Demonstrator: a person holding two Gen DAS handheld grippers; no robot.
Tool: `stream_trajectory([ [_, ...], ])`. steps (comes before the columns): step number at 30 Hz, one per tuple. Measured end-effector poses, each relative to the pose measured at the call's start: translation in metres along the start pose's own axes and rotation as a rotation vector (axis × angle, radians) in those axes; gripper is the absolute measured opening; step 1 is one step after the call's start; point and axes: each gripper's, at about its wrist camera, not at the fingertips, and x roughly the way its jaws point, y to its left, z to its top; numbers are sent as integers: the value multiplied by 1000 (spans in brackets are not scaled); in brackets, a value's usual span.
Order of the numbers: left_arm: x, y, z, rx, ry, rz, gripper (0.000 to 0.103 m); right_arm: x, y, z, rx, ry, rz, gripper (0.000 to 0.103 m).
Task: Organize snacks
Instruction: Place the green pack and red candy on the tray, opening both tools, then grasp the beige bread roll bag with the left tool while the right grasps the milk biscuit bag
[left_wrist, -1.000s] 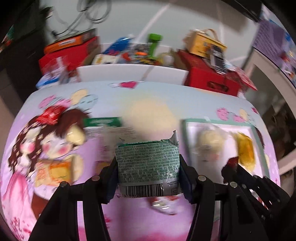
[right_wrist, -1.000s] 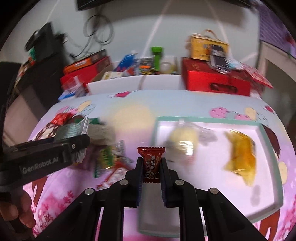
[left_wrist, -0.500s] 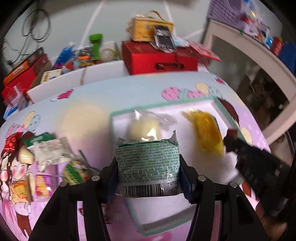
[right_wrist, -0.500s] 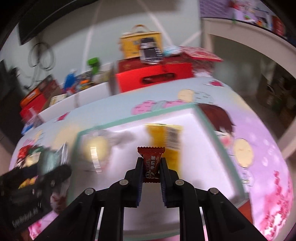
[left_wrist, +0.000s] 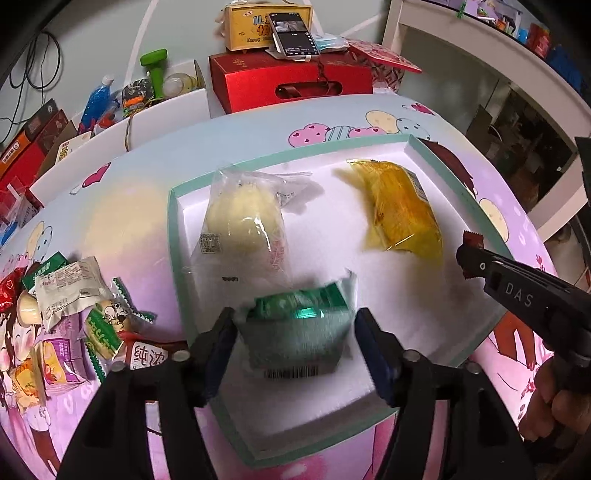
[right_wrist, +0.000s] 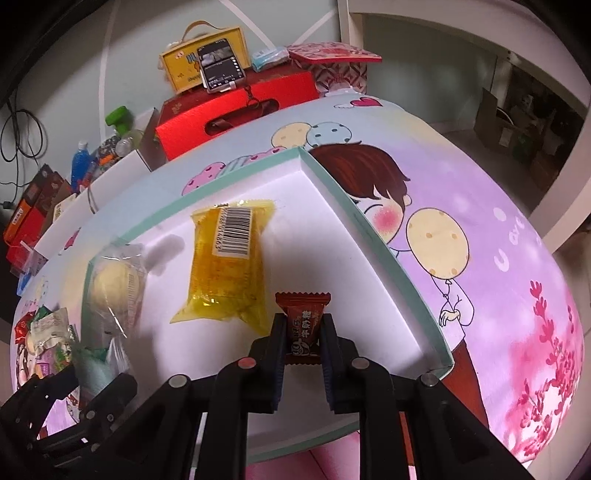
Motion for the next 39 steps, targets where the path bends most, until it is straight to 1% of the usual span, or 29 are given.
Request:
stream_trajectory([
  [1,-2,1,0,-1,-6,-1,75,1,-1,0,4,7,-1,20],
  [2,-4,2,0,-2,-13,-1,75,2,0,0,3,13,-3,20],
  [3,-5,4,1,-2,-16,0,75,3,1,-1,0,19,-7,23],
  [5,-8,8,1,-2,-26,3,75,5,2,-1,-10,25,-16,34],
  [6,-10,11,1,-5,-33,6,75,5,3,-1,-13,25,-20,52],
  [7,-12,16,1,-12,-40,10,78,5,4,-1,-14,21,-23,73],
  [8,-16,23,1,-27,-50,19,82,3,5,-1,-18,14,-25,76],
  [9,-19,29,0,-39,-60,28,91,2,6,-1,-24,10,-26,76],
  [11,-26,46,-2,-67,-91,59,92,1,10,-1,-37,7,-25,78],
  [13,-34,66,-5,-97,-118,102,92,2,14,-2,-52,10,-28,85],
  [15,-41,85,-8,-127,-137,139,93,1,19,-3,-67,4,-30,90],
  [18,-53,117,-15,-189,-172,192,94,-1,26,-2,-82,-16,-24,103],
  [24,-84,177,-36,-302,-236,269,95,-8,50,-5,-135,-63,5,103],
  [28,-99,211,-54,-371,-250,315,95,-15,67,-7,-153,-107,32,103],
  [30,-105,225,-65,-402,-252,337,95,-22,79,-9,-166,-145,42,103],
  [33,-113,248,-82,-461,-251,356,95,-30,95,-12,-180,-195,51,103],
  [35,-118,263,-93,-508,-247,362,95,-33,106,-14,-176,-211,80,103],
  [39,-126,287,-111,-590,-245,357,95,-33,127,-20,-183,-198,157,103],
])
